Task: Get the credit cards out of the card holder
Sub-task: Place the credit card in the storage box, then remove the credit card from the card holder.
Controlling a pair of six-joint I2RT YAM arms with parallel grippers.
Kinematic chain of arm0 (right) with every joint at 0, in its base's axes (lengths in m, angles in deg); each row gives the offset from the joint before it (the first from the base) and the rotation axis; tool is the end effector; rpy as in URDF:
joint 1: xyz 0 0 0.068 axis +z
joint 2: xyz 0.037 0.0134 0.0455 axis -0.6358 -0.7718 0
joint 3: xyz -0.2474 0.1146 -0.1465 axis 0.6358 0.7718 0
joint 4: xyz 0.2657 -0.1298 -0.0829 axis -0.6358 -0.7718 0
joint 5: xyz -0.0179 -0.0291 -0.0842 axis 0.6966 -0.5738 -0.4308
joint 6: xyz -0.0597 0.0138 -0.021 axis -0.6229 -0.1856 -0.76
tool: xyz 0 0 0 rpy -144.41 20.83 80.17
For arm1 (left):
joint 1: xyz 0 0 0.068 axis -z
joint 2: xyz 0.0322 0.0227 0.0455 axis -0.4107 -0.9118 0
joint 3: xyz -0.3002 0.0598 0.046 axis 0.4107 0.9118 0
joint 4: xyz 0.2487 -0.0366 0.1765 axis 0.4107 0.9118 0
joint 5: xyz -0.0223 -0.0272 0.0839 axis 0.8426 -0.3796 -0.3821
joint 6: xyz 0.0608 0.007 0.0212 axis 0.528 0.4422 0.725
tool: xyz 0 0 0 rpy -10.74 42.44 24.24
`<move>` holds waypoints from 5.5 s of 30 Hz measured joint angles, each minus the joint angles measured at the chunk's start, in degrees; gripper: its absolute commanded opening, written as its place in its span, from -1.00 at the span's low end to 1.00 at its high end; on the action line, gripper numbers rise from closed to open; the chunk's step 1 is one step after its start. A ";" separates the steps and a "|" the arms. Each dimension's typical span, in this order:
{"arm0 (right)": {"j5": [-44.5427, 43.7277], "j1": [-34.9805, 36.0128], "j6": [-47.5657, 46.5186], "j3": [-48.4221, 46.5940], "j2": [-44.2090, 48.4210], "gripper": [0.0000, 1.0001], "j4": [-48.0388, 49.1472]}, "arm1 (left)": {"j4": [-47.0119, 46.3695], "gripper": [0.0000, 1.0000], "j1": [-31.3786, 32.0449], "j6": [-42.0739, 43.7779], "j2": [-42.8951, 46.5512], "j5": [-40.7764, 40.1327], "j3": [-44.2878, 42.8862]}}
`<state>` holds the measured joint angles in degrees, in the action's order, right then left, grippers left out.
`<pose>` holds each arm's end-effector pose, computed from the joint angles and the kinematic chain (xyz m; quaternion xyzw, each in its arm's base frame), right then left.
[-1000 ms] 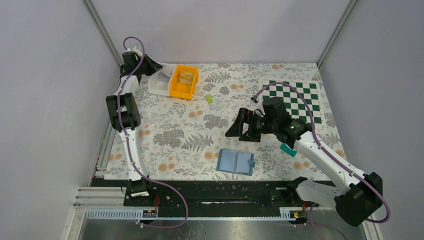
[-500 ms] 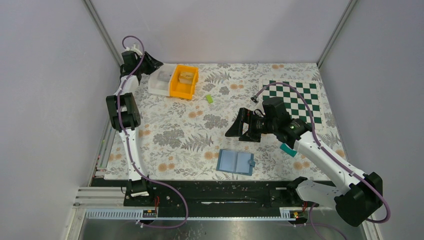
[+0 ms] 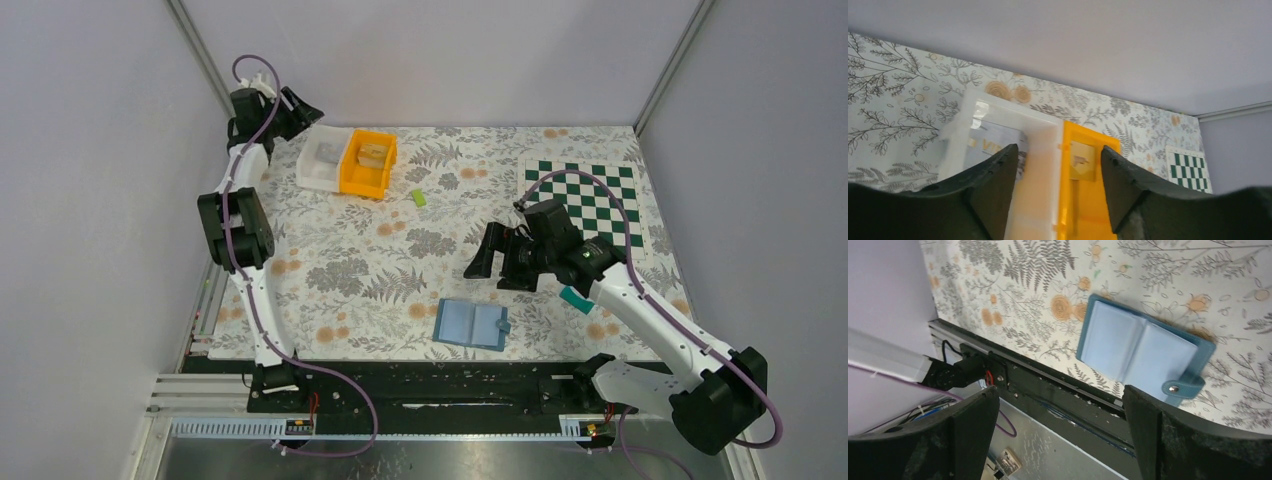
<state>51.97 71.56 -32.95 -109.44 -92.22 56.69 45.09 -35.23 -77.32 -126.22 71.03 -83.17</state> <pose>0.2235 0.1597 0.3080 0.0071 0.9018 0.3652 0.2311 0.6332 0.0950 0.2499 -0.1436 0.7921 -0.3296 0.4933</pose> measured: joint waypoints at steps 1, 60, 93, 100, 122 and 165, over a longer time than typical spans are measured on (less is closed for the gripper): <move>-0.63 0.00 -0.09 -0.20 -0.11 0.99 -1.16 | 0.28 0.55 0.09 0.22 1.75 0.07 1.03; -26.03 13.70 -7.30 1.90 -21.27 0.47 7.76 | 28.15 0.93 29.14 11.61 85.42 -11.74 70.14; -34.29 26.47 8.55 0.09 -23.26 0.49 3.19 | 28.20 0.86 27.52 11.82 84.37 -8.98 70.18; -36.39 28.39 12.72 -0.33 -27.76 0.50 3.26 | 28.17 0.86 27.52 11.82 85.53 -8.98 70.27; -38.45 30.49 7.65 1.95 -28.83 0.27 7.87 | 26.64 0.71 29.27 8.63 84.04 -7.43 73.90; -45.48 30.49 6.25 12.81 -9.53 0.20 5.57 | 2.29 0.22 51.93 -9.44 62.20 -7.02 82.27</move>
<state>6.48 102.05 -26.70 -96.63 -101.75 62.26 47.38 16.70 -86.76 -64.02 64.01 -0.90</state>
